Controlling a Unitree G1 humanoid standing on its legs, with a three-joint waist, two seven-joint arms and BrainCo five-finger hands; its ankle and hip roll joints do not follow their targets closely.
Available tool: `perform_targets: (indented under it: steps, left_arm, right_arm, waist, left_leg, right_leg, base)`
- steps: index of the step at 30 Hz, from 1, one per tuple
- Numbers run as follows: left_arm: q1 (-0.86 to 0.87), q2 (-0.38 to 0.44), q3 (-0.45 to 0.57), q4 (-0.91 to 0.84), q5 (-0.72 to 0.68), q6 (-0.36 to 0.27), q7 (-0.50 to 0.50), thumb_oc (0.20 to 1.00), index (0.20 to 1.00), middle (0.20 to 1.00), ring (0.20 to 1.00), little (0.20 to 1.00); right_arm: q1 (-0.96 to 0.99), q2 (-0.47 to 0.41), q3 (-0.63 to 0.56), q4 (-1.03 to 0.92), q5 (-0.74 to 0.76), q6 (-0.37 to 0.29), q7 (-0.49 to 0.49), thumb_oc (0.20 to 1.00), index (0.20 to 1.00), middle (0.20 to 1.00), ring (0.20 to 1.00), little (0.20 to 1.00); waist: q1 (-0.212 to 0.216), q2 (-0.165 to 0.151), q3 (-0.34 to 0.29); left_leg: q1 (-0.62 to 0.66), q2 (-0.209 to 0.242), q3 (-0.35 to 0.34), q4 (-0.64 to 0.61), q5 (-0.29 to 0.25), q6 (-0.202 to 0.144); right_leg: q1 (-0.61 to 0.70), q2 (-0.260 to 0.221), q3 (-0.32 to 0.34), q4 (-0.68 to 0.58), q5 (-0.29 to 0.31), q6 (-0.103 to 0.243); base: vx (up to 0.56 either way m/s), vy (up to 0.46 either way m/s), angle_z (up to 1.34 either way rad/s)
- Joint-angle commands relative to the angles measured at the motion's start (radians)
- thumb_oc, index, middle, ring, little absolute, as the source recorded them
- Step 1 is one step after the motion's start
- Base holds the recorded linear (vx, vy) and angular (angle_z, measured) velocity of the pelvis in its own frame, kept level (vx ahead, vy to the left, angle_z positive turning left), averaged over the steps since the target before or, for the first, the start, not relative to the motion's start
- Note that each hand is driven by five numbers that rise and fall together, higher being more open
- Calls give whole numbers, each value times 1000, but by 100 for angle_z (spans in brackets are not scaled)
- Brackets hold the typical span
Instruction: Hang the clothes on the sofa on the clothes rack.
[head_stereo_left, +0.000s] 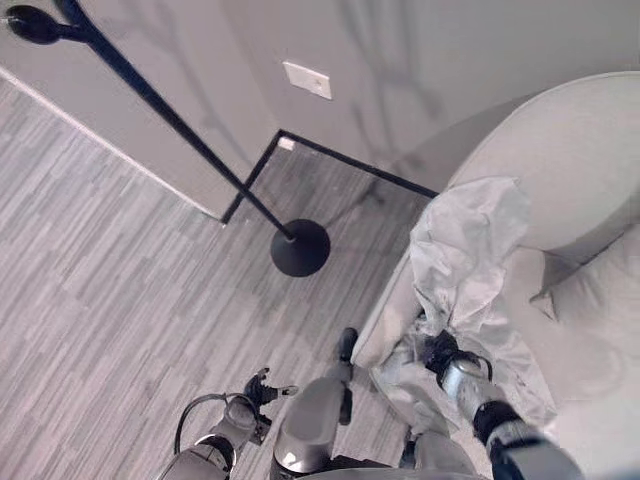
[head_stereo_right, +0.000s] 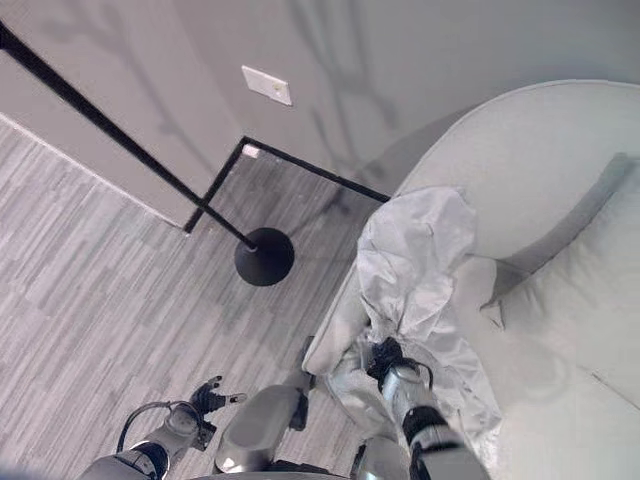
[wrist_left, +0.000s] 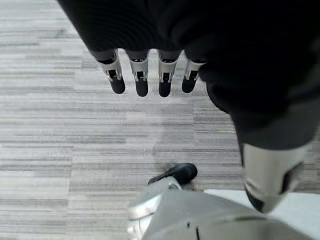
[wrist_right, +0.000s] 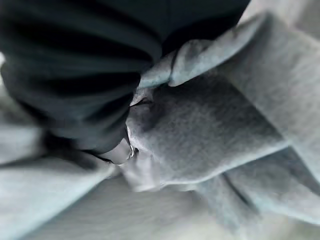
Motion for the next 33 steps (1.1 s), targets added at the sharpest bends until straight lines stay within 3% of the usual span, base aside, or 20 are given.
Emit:
perform_targets:
  steps: [1, 5, 11, 15, 21, 23, 24, 25, 26, 29, 33]
  left_arm:
    - [51, 2, -35, 74, 4, 9, 1, 1000, 1000, 1000, 1000, 1000]
    - [75, 12, -37, 84, 1, 10, -3, 1000, 1000, 1000, 1000, 1000]
    - [85, 5, -67, 99, 3, 14, -17, 1000, 1000, 1000, 1000, 1000]
    - [98, -11, -69, 110, -14, 15, -20, 1000, 1000, 1000, 1000, 1000]
    - [103, -25, 13, 15, -113, 0, -17, 1000, 1000, 1000, 1000, 1000]
    - [110, -22, 51, -90, -145, 1, -14, 1000, 1000, 1000, 1000, 1000]
    - [133, -12, 97, -246, -167, 4, -9, 1000, 1000, 1000, 1000, 1000]
    - [133, -12, 97, -247, -167, 5, -9, 1000, 1000, 1000, 1000, 1000]
    - [159, 4, 156, -464, -183, 4, 10, 1000, 1000, 1000, 1000, 1000]
    - [191, -7, 243, -709, -181, 2, 47, 1000, 1000, 1000, 1000, 1000]
    - [142, 5, 292, -814, -112, -31, 143, 1000, 1000, 1000, 1000, 1000]
  right_arm:
    - [21, 173, -77, -169, 176, -55, 139, 200, 200, 200, 200, 200]
    - [80, 257, -115, -294, 291, -48, 179, 200, 200, 200, 200, 200]
    - [107, 253, -36, -458, 310, -63, 191, 200, 200, 200, 200, 200]
    - [45, 201, 50, -613, 291, -110, 153, 200, 200, 200, 200, 200]
    - [-84, 60, 145, -742, 194, -156, 76, 200, 200, 200, 200, 200]
    - [-115, 2, 183, -814, 168, -157, 54, 200, 200, 200, 200, 200]
    - [-147, -54, 206, -873, 144, -155, 31, 200, 200, 200, 200, 200]
    - [-147, -54, 207, -874, 144, -154, 30, 200, 200, 200, 200, 200]
    - [-189, -111, 221, -930, 103, -150, 0, 200, 200, 200, 200, 200]
    - [-260, -170, 223, -916, 57, -144, -45, 200, 200, 200, 200, 200]
    - [-361, -205, 231, -872, 32, -139, -103, 200, 200, 200, 200, 200]
  waist:
    - [1, 9, -144]
    - [-32, 0, -230]
    - [-68, 2, -311]
    - [-83, -1, -372]
    - [-84, -1, -420]
    - [-88, -1, -427]
    - [-89, -1, -431]
    - [-90, -1, -431]
    - [-87, -9, -435]
    - [-89, -21, -436]
    - [-96, -48, -447]
  left_leg:
    - [-6, 24, -3, 7, -101, -96]
    - [22, 21, -4, 7, -113, -91]
    - [52, 26, -10, 7, -115, -87]
    - [73, 38, -11, 7, -108, -85]
    - [90, 48, -18, 7, -99, -85]
    - [95, 49, -20, 7, -96, -86]
    - [100, 52, -20, 7, -92, -87]
    - [100, 52, -21, 7, -92, -87]
    - [104, 53, -22, 7, -88, -88]
    - [109, 55, -21, 7, -84, -90]
    - [116, 59, -19, 7, -84, -96]
  right_leg:
    - [20, -65, 48, 32, 116, -31]
    - [13, -52, 51, 31, 107, -35]
    - [14, -38, 58, 28, 100, -37]
    - [23, -26, 59, 16, 98, -37]
    - [34, -18, 63, 19, 102, -37]
    - [41, -15, 63, 21, 102, -36]
    - [47, -11, 65, 22, 105, -34]
    - [47, -11, 65, 22, 105, -34]
    - [52, -6, 66, 20, 110, -32]
    - [60, 0, 69, 18, 116, -27]
    - [67, 7, 78, 19, 117, -23]
  base:
    - [86, -58, -12]
    - [57, -42, -11]
    - [17, -52, -7]
    - [-22, -77, -10]
    - [-31, -47, -6]
    - [-33, -36, 1]
    - [-32, -30, -2]
    - [-57, -50, 1]
    - [-44, -38, 5]
    - [-48, -37, 0]
    - [-25, -29, -1]
